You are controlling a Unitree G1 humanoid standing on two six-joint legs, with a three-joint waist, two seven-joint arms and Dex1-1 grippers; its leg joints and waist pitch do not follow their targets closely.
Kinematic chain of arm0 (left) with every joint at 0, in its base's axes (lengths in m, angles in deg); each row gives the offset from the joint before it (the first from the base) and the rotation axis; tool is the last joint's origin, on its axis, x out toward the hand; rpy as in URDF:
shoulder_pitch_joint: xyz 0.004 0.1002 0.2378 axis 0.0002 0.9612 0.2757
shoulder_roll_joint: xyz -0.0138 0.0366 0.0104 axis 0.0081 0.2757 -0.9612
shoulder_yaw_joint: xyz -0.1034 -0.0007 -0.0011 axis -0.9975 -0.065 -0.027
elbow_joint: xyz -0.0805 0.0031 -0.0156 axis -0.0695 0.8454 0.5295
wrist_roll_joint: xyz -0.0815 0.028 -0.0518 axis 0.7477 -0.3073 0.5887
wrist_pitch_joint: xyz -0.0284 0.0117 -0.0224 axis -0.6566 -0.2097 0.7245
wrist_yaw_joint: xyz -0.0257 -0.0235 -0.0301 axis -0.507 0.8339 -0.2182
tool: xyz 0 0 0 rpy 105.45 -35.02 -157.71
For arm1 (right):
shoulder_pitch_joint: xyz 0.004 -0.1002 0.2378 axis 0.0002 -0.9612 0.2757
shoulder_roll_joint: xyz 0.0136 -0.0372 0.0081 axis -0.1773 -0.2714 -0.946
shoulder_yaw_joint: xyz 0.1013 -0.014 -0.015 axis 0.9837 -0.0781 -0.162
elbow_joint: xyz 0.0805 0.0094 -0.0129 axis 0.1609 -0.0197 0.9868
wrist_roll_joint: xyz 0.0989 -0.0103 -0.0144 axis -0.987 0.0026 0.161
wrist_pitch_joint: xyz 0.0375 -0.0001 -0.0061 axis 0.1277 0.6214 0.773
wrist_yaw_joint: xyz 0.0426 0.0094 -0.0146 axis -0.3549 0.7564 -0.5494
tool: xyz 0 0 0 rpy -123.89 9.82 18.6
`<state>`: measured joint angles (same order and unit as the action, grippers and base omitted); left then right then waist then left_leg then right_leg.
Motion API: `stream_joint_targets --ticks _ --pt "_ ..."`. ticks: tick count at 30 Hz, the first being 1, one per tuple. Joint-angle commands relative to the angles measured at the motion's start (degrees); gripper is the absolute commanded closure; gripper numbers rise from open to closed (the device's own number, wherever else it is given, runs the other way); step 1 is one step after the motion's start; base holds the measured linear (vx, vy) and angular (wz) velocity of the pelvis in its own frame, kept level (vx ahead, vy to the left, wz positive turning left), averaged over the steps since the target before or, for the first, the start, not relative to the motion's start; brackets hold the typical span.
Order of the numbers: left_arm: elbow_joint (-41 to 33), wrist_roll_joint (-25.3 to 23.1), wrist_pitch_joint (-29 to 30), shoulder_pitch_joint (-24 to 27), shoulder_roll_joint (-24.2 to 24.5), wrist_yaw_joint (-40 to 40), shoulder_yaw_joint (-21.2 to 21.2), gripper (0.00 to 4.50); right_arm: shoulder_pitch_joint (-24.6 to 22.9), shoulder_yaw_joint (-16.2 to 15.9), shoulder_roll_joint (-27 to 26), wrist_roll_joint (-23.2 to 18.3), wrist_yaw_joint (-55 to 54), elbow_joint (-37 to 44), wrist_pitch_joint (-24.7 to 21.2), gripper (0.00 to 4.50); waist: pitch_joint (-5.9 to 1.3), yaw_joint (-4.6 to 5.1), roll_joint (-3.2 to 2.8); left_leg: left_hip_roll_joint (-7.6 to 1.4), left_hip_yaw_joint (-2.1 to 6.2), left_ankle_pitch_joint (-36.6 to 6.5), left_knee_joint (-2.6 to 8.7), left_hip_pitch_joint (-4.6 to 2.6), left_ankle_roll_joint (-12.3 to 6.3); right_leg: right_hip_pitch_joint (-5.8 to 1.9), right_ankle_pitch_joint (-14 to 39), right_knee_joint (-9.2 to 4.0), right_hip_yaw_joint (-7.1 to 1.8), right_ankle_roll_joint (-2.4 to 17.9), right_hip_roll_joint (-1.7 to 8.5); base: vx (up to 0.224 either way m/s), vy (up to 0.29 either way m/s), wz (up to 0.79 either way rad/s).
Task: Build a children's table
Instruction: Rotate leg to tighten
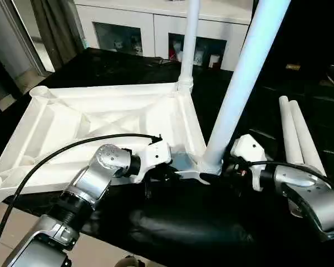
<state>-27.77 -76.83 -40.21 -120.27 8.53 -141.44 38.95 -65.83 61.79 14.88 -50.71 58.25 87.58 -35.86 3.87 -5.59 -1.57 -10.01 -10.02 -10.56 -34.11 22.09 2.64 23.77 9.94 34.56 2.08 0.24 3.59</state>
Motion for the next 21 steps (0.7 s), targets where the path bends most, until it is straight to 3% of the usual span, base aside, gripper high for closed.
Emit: stream_joint_targets --ticks 1,9,13,21 --pt "-3.5 1.8 -0.8 -0.6 -0.5 -0.3 -0.6 4.5 0.8 -0.2 -0.1 1.1 -0.8 -0.9 0.6 0.2 -4.55 -0.19 0.95 -2.9 0.72 -5.9 3.42 -0.81 -4.04 -3.42 5.7 -3.1 -2.28 13.9 4.42 0.0 0.0 0.0" --pt "-3.7 1.7 -0.5 -0.5 -0.1 -0.8 -0.8 4.5 1.6 1.2 -2.8 0.0 -1.8 -3.2 0.7 0.36 -4.55 -0.39 0.73 -2.85 0.78 -6.6 3.23 -0.78 -4.1 -3.38 6.3 -2.96 -2.2 14.0 4.34 0.0 0.0 0.0" --pt "-4.0 1.7 -0.2 -0.5 0.1 -1.1 -0.8 4.5 1.4 1.7 -3.5 -1.3 -1.1 -3.2 0.8 0.77 -4.46 -0.44 0.54 -2.86 0.84 -8.4 3.31 -0.89 -3.12 -3.31 8.5 -3.16 -2.25 13.7 4.37 0.0 0.0 0.0" --pt "-4.0 1.7 0.2 -0.5 0.4 -1.7 -0.7 4.5 0.5 1.8 -4.4 -1.8 -0.7 -3.4 1.3 1.41 -4.66 -0.47 0.38 -2.72 0.88 -7.1 3.11 -0.73 -3.39 -3.46 4.8 -2.77 -2.18 14.4 4.27 0.0 0.0 0.0"
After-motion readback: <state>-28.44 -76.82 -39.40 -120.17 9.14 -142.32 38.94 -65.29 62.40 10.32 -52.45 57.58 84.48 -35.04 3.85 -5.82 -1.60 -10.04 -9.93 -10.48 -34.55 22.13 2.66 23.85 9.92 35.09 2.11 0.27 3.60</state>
